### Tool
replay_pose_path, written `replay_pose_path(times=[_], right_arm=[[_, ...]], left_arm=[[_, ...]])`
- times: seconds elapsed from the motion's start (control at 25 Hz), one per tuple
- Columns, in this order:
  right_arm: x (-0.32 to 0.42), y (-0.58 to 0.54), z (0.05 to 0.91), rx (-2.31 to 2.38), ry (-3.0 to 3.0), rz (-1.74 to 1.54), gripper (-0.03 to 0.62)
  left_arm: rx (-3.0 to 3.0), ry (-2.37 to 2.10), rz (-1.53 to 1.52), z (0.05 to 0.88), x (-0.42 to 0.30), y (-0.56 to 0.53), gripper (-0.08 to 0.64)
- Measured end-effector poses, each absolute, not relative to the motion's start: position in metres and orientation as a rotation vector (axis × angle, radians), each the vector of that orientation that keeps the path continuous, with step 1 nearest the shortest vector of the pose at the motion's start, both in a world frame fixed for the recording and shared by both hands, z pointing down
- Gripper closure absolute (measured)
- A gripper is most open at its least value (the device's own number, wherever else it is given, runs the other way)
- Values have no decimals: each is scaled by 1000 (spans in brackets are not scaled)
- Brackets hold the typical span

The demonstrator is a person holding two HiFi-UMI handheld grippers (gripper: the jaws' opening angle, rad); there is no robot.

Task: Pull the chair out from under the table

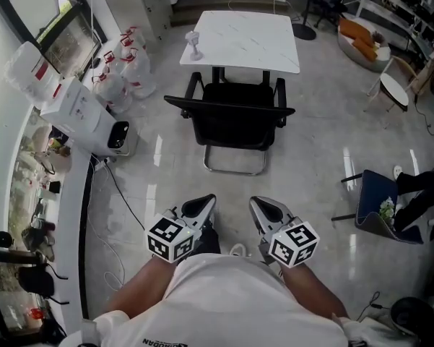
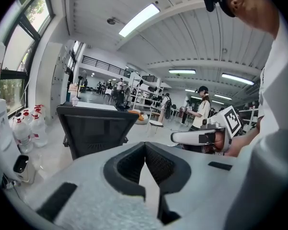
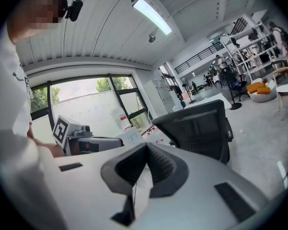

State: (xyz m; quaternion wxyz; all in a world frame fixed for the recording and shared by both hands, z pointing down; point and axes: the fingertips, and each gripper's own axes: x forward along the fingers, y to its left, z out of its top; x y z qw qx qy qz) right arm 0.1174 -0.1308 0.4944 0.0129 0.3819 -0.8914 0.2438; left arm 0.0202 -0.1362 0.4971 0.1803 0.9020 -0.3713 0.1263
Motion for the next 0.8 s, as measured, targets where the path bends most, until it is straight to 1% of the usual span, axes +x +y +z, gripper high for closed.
replay_pose_path(times=[0.32, 0.52, 0.8], right_arm=[[124, -154, 492, 1260, -2743, 729, 588], [112, -189, 483, 1277, -2726, 692, 588], [87, -246, 465, 1320, -2702, 615, 588]], left_arm=[[2605, -1044, 361, 484, 13, -169, 552], [2593, -1034, 360, 487, -4, -199, 552], [2659, -1042, 289, 459, -34, -273, 552]])
